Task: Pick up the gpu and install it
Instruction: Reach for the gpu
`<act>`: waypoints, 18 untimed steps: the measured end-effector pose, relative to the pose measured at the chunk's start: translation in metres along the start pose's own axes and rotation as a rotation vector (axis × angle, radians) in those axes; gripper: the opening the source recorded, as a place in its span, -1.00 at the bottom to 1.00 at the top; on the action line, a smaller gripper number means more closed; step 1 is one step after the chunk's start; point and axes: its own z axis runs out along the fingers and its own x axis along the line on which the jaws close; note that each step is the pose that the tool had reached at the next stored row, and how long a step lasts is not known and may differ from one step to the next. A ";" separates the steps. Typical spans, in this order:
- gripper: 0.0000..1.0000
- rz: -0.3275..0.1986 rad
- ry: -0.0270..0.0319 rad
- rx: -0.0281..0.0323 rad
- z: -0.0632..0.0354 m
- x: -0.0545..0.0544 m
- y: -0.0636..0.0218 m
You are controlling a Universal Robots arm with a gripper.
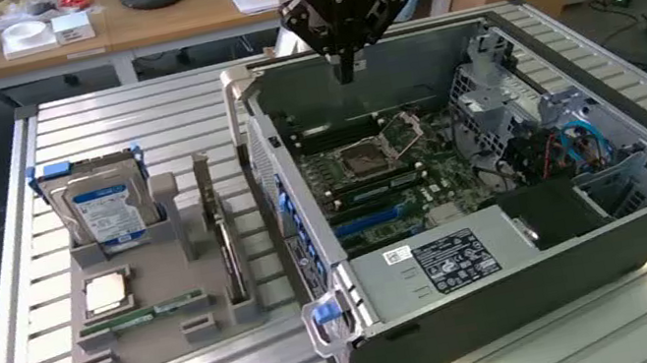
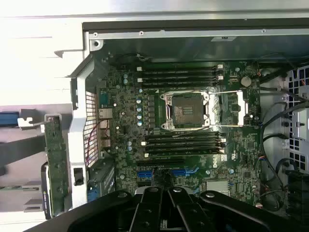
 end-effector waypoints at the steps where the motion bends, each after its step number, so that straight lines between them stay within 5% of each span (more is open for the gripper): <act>1: -0.79 0.000 0.0000 0.0000 0.0000 0.000 0.0000; 18: -0.79 0.000 0.0000 0.0000 -0.0003 0.009 -0.0007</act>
